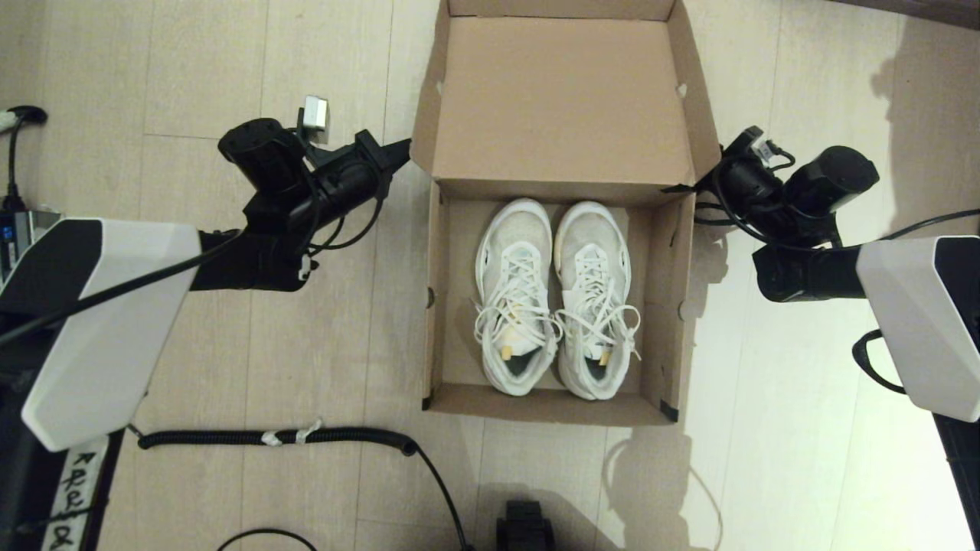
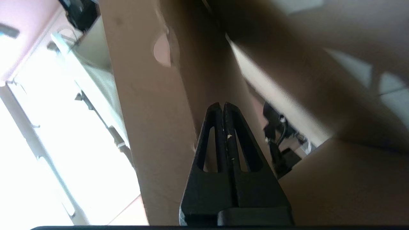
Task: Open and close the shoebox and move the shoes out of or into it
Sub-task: Close the shoe box
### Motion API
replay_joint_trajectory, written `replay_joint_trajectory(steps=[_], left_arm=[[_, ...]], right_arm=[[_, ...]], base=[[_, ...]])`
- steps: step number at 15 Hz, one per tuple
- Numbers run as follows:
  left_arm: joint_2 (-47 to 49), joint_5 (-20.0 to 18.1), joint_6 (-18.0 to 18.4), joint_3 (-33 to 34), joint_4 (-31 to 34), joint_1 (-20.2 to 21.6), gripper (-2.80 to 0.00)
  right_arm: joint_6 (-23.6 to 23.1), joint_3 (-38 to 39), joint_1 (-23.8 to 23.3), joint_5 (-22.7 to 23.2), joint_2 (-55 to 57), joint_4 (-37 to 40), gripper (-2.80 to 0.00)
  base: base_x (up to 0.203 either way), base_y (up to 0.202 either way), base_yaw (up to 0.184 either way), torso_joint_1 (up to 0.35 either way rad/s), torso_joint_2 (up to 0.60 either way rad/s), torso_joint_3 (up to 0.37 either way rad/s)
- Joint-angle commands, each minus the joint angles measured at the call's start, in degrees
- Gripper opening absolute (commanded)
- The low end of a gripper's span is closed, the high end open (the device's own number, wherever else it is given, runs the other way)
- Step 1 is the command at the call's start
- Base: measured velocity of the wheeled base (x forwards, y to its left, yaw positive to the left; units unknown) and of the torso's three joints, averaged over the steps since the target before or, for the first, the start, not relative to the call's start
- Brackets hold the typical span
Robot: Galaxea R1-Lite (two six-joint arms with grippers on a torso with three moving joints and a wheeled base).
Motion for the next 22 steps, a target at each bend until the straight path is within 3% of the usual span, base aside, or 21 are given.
replay_joint_trajectory(steps=[1, 6, 12, 17, 22], left_arm=[[0.2, -0.2, -0.3, 0.0, -0.3, -0.1, -2.80], [0.5, -0.2, -0.3, 0.0, -0.4, -0.4, -2.80], [0.6, -0.2, -0.3, -0.1, -0.4, -0.7, -2.80], [0.5, -0.2, -0.3, -0.2, -1.4, -0.3, -2.80], [-0.4, 0.1, -0.4, -0.1, -2.8, 0.7, -2.80]], right_arm=[[0.6, -0.2, 0.6, 0.3, -0.1, -0.4, -2.80], [1.1, -0.1, 0.6, 0.4, -1.4, -0.4, -2.80], [8.9, 0.0, 0.4, 0.6, -4.1, -4.7, -2.80], [12.5, 0.1, 0.2, 3.5, -5.6, -6.1, -2.80], [13.1, 0.2, 0.4, 5.7, -6.5, -6.6, -2.80]], base=[[0.000, 0.000, 0.000, 0.000, 0.00, 0.000], [0.000, 0.000, 0.000, 0.000, 0.00, 0.000], [0.000, 0.000, 0.000, 0.000, 0.00, 0.000], [0.000, 0.000, 0.000, 0.000, 0.00, 0.000], [0.000, 0.000, 0.000, 0.000, 0.00, 0.000]])
